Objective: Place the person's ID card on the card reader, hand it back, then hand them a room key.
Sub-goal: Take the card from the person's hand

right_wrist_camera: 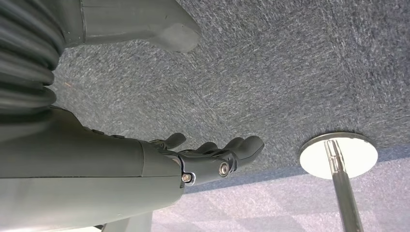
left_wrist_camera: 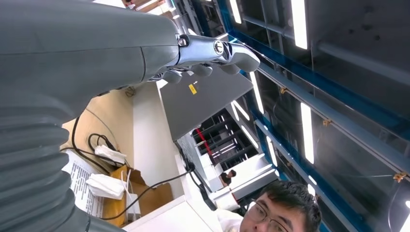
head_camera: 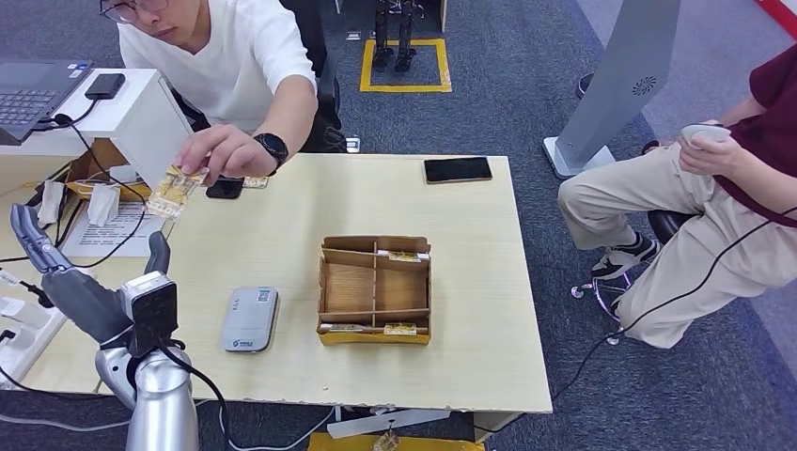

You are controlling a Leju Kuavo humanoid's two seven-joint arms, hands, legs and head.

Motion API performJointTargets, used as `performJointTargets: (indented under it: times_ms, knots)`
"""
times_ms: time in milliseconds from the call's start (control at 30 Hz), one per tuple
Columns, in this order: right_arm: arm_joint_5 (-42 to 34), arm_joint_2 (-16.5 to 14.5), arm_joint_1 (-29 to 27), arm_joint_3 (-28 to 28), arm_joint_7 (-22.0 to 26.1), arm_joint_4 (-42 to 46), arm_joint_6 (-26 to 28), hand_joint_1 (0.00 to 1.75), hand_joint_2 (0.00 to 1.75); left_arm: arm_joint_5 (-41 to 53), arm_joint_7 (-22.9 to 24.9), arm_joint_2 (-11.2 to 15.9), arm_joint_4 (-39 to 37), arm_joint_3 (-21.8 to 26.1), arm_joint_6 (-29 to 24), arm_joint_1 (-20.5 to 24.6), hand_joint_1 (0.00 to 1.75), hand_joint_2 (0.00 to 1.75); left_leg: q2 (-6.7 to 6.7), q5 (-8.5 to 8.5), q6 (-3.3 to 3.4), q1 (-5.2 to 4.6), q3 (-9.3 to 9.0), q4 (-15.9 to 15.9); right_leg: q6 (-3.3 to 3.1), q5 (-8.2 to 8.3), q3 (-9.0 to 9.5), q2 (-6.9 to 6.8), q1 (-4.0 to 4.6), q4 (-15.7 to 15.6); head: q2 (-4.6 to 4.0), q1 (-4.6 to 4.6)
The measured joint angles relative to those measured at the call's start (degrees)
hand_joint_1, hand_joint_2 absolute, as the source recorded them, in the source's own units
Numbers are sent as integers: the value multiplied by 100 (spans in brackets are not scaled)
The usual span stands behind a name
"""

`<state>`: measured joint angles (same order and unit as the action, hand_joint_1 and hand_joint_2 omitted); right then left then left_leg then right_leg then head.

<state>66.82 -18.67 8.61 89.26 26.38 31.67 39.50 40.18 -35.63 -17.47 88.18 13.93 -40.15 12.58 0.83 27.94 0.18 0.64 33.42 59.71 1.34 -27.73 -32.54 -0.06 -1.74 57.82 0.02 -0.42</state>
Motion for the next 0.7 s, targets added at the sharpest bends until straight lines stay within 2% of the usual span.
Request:
performJointTargets:
  times_ms: [433, 567, 700]
  knots:
    - [-72, 2, -1, 0, -60, 0, 0, 0, 175, -853, -191, -1, -40, 19, 1, 0, 0, 175, 0, 0, 0, 0, 1, 0, 0, 0, 0, 0, 0, 0, -1, 1]
    - [-93, 7, -1, 0, -57, 0, 0, 0, 175, -835, -218, -1, -40, 36, 0, -1, 0, 175, 0, 0, 0, 0, 1, 0, 0, 0, 0, 0, 0, 0, 1, 0]
    - [-72, 7, 0, 0, -28, 0, 1, 0, 175, -358, -261, -2, -13, 78, 0, -1, 0, 175, 0, 0, 0, 0, 0, 0, 0, 0, 0, 0, 0, 0, 1, -1]
